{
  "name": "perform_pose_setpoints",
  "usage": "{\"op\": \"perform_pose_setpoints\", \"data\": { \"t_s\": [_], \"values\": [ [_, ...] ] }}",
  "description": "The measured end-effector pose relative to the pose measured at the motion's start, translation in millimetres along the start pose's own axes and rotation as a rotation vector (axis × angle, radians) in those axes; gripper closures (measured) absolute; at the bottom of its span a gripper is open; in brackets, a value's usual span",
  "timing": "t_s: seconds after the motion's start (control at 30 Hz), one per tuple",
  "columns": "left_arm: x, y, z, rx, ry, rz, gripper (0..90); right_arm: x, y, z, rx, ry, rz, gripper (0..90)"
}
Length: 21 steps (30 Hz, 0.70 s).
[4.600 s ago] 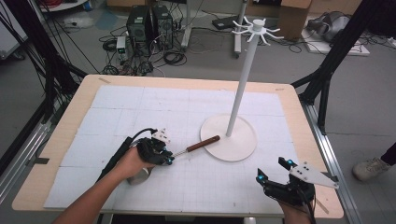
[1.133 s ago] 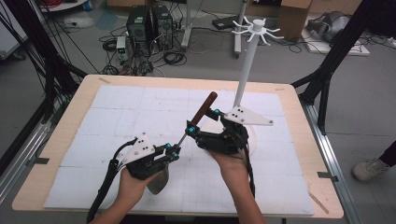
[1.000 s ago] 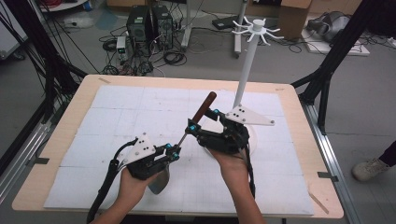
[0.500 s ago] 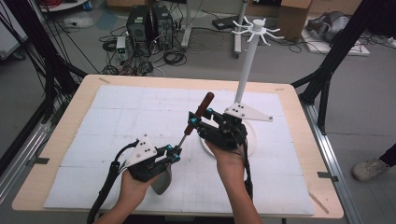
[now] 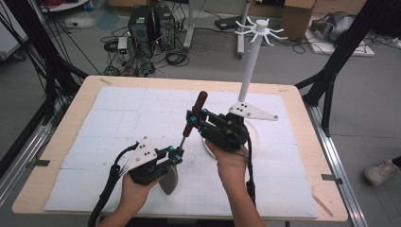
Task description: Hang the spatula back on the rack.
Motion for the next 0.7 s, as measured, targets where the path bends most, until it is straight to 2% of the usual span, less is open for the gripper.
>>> {"op": "perform_pose_setpoints", "data": {
  "t_s": [0.07, 0.13, 0.17, 0.33, 0.4, 0.43, 0.5, 0.53, 0.57, 0.6, 0.67, 0.7],
  "values": [
    [0.2, 1.0, -1.6, 0.010, -0.002, 0.001, 83.9, -5.2, -1.1, -3.4, 0.004, 0.007, -0.032, 73.0],
    [0.2, 1.8, -2.7, 0.017, -0.003, 0.003, 83.9, -5.9, -1.3, -4.0, 0.004, 0.008, -0.035, 73.1],
    [0.4, 2.1, -3.1, 0.025, -0.002, 0.005, 83.8, -8.2, -1.8, -6.6, 0.002, 0.017, -0.057, 73.3],
    [0.5, 4.2, -4.7, 0.045, 0.002, 0.017, 83.6, -9.8, -2.7, -10.0, -0.003, 0.024, -0.091, 73.6],
    [-0.3, 5.1, -5.6, 0.057, 0.014, 0.036, 83.3, -9.4, -2.4, -12.0, -0.007, 0.021, -0.111, 73.7],
    [-0.7, 5.7, -6.2, 0.064, 0.019, 0.045, 82.9, -8.4, -1.9, -14.7, -0.006, 0.019, -0.137, 73.7],
    [-3.5, 6.9, -7.2, 0.069, 0.039, 0.075, 82.2, -7.8, -1.9, -15.7, -0.004, 0.021, -0.147, 73.7],
    [-7.7, 9.3, -8.0, 0.074, 0.061, 0.103, 74.1, -6.4, -0.9, -19.2, -0.004, 0.026, -0.173, 73.7],
    [-7.7, 9.3, -8.0, 0.074, 0.061, 0.103, 69.7, -6.4, -0.9, -19.2, -0.004, 0.026, -0.173, 73.7],
    [-10.2, 11.0, -8.6, 0.080, 0.074, 0.116, 69.7, -5.3, -0.2, -22.0, -0.005, 0.029, -0.186, 73.7],
    [-15.6, 16.7, -10.2, 0.088, 0.078, 0.131, 59.5, -2.9, 1.0, -26.9, -0.014, 0.037, -0.208, 73.6],
    [-18.6, 20.5, -10.9, 0.092, 0.075, 0.131, 51.1, -0.4, 2.6, -32.2, -0.025, 0.045, -0.223, 73.6]
  ]
}}
Point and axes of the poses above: each handheld gripper's, and its own axes: y roughly backward along the jaws, z roughly out of its underside, x roughly to its right, the point moved 1 cm from there along -y, roughly forward along the jaws, and after that the axes turned 8 degrees about x, right-handed, at the moved point
